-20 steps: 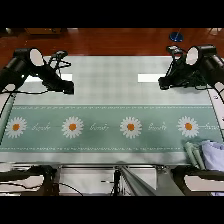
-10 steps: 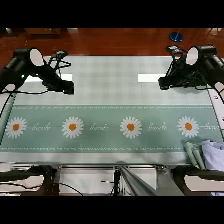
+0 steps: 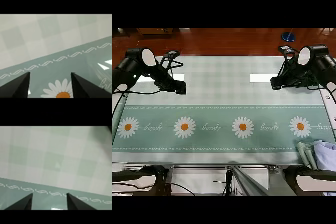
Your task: Fold the shirts.
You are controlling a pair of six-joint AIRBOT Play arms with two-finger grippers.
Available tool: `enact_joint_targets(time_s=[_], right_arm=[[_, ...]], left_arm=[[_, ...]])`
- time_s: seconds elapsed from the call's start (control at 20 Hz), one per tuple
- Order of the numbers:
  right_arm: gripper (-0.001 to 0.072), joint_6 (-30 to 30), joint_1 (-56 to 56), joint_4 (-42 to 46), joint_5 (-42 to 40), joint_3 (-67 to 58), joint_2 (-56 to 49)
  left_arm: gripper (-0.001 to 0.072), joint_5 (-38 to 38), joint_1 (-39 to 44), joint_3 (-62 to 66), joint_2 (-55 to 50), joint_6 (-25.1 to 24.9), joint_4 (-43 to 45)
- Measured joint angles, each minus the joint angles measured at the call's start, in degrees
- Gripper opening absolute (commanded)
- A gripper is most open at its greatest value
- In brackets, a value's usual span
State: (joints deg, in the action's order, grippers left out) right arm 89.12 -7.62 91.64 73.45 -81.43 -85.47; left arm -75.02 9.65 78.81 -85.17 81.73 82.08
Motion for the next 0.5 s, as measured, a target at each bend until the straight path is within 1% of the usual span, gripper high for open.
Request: enact_joint_targets(time_s=[0.25, 0.5], right_arm=[[0.0476, 0.00, 0.00, 0.00, -1.42, 0.00, 0.00], [0.0479, -0.44, 0.00, 0.55, -4.68, -0.20, 0.00]], left_arm=[[0.0600, 0.28, 0.00, 0.00, 0.00, 0.04, -0.46], [0.0600, 0.46, 0.00, 0.00, -0.04, 0.04, -0.61]])
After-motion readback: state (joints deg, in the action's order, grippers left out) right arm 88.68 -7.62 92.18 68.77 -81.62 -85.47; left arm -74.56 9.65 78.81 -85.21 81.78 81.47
